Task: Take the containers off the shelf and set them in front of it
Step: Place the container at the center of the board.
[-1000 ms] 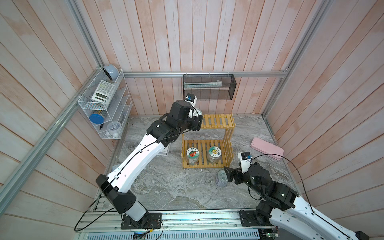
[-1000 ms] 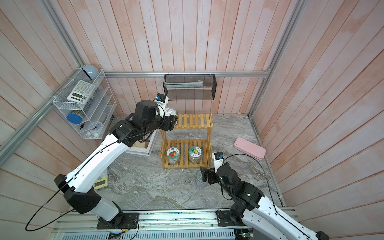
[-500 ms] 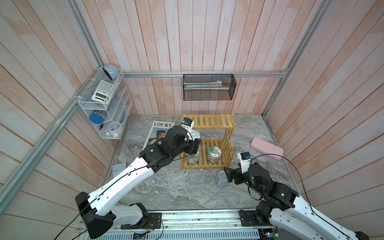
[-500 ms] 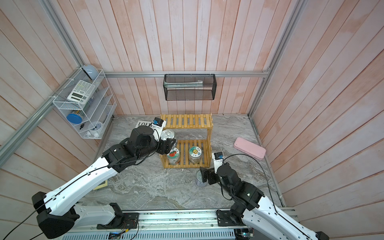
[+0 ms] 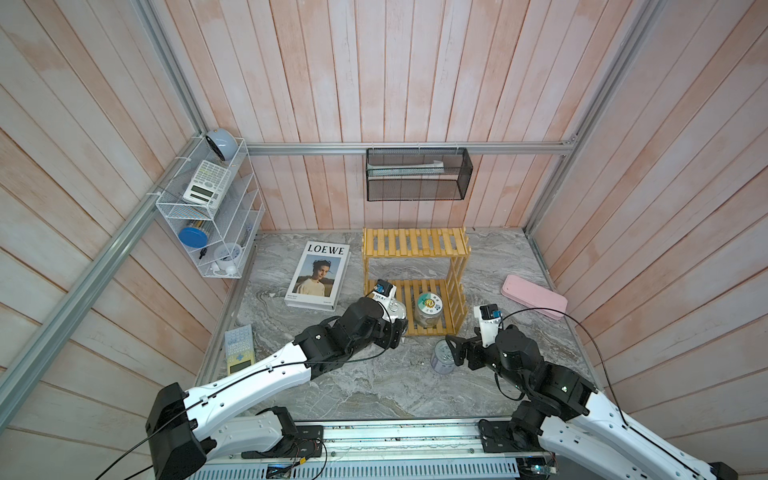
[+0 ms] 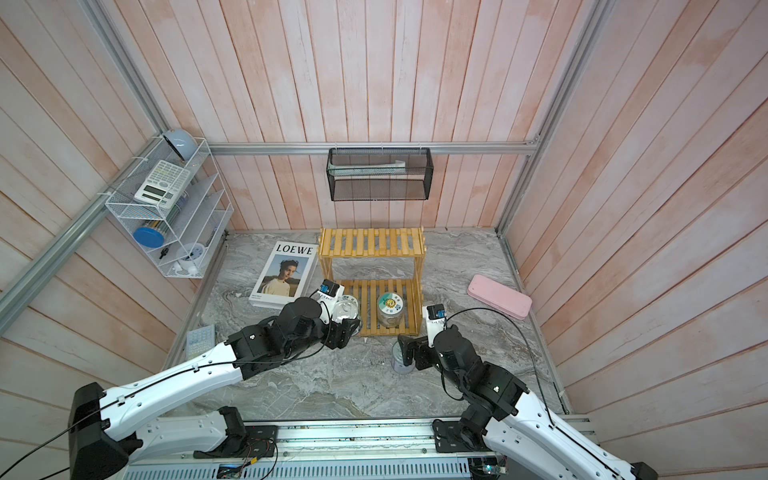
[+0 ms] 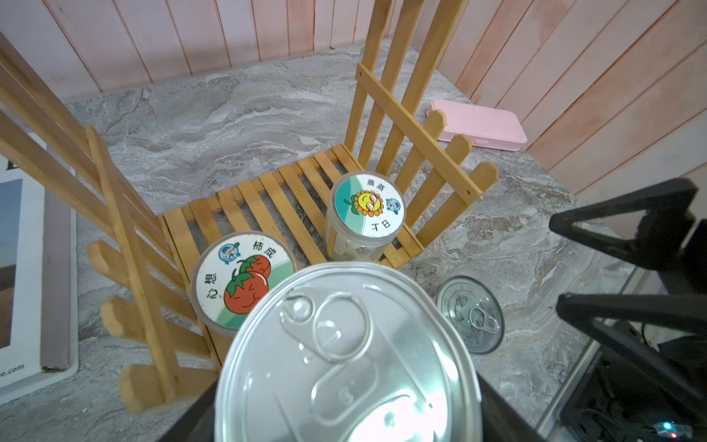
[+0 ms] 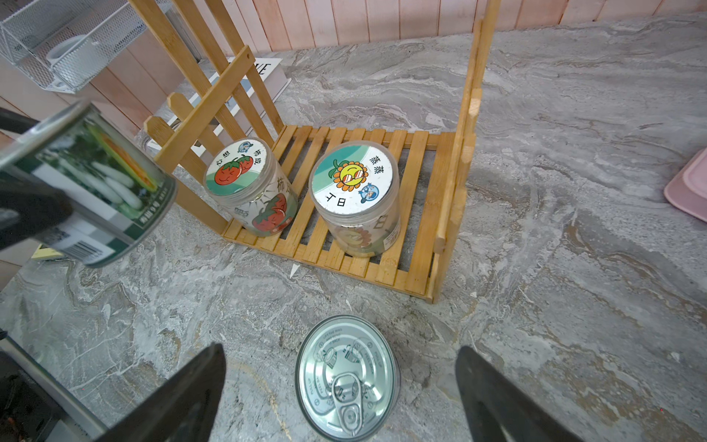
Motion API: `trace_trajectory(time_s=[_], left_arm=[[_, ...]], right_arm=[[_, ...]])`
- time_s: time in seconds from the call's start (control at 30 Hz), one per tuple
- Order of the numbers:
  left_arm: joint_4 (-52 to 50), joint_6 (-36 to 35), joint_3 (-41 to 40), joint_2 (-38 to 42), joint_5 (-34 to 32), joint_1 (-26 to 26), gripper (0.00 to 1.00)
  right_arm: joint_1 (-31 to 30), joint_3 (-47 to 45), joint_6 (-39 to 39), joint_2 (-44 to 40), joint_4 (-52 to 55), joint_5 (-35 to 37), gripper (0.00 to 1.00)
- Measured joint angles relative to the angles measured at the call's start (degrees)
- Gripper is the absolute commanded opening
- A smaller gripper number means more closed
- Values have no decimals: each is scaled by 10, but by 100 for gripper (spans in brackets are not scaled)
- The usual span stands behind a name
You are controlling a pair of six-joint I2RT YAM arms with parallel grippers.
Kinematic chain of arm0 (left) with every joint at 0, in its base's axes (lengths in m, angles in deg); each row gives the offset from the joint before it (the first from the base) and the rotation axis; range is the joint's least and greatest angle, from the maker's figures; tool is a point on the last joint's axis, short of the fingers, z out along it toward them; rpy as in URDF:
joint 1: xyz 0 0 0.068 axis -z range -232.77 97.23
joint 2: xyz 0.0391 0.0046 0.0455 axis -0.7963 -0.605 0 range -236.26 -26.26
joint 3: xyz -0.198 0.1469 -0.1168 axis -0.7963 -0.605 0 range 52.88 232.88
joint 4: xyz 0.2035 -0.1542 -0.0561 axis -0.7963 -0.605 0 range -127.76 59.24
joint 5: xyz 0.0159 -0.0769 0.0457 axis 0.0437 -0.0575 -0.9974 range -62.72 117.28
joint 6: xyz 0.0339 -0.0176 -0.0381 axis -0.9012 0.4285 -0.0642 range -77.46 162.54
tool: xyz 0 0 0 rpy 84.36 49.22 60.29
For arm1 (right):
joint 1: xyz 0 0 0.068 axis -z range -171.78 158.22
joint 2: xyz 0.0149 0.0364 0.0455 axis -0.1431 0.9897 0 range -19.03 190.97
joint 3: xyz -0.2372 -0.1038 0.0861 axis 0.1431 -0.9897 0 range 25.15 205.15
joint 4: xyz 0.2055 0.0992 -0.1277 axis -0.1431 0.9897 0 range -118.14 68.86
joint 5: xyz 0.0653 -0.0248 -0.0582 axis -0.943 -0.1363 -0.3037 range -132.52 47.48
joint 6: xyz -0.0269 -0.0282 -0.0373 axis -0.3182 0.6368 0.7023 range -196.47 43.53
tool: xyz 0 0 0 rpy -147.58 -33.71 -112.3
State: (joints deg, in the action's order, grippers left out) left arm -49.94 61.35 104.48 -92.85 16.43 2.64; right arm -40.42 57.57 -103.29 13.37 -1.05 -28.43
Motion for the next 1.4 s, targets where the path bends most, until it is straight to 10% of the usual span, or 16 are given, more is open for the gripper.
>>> trace_trajectory(time_s=[1.4], left_arm=[[276, -42, -238, -101, -73, 50, 69]], right_arm=[[0, 48, -1, 81, -27, -42, 98]])
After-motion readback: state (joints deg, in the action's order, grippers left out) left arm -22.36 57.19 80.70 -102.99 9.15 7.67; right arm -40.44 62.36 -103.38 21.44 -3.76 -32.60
